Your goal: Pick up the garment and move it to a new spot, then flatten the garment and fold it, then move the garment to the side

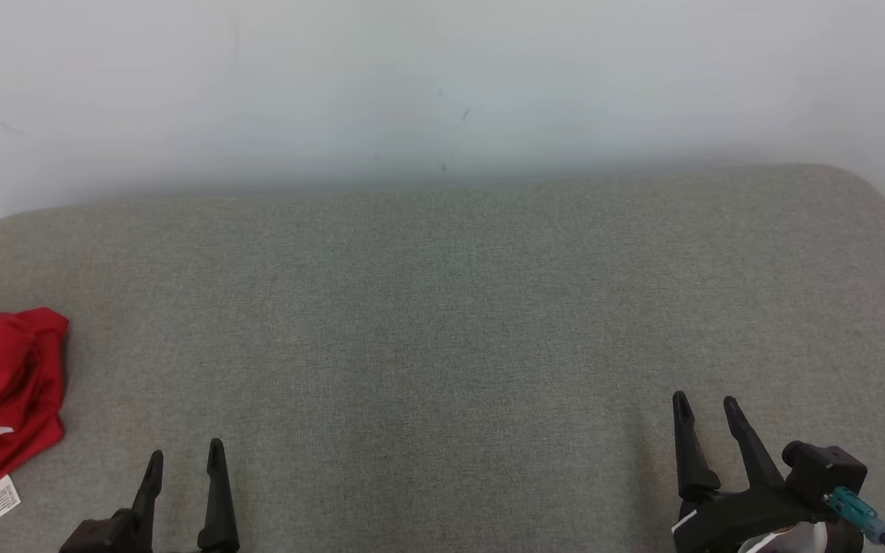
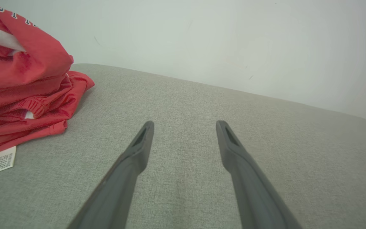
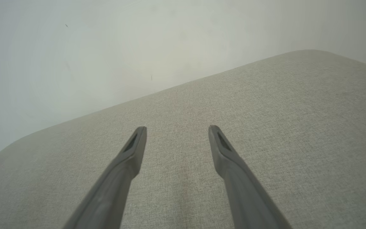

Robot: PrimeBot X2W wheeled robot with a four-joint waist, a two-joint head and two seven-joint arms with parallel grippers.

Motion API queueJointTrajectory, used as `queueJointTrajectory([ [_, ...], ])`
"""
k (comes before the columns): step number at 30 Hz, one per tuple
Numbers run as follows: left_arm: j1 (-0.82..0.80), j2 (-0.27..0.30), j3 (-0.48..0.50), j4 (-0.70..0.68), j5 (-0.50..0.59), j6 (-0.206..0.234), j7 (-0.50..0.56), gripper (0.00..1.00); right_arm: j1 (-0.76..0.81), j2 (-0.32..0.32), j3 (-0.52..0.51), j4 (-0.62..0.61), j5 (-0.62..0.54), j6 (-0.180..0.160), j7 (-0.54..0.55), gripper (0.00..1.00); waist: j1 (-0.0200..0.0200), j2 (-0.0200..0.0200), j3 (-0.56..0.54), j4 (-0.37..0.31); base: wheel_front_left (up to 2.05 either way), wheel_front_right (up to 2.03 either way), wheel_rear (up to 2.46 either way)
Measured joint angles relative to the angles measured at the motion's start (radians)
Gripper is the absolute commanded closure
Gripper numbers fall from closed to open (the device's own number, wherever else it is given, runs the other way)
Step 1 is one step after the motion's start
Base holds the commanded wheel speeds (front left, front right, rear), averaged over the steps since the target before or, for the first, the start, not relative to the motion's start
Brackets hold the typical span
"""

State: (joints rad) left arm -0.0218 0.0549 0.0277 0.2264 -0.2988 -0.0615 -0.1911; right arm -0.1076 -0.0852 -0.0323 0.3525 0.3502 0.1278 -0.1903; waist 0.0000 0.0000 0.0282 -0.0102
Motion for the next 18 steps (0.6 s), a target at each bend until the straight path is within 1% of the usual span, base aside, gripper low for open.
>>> queueJointTrajectory([
  [14,0.0,0.014,-0.021,0.017,0.125,0.035,-0.028,0.0,-0.016,-0.008,0.002,0.028,-0.144,0.001,-0.03,0.0,0.0,0.0,0.003,0.001,0.0,0.0,0.0],
  [18,0.001,0.017,-0.022,0.023,0.15,0.038,-0.037,0.0,-0.016,-0.007,-0.003,0.038,-0.186,0.001,-0.039,0.0,0.0,0.0,0.002,0.0,0.0,0.0,0.0],
])
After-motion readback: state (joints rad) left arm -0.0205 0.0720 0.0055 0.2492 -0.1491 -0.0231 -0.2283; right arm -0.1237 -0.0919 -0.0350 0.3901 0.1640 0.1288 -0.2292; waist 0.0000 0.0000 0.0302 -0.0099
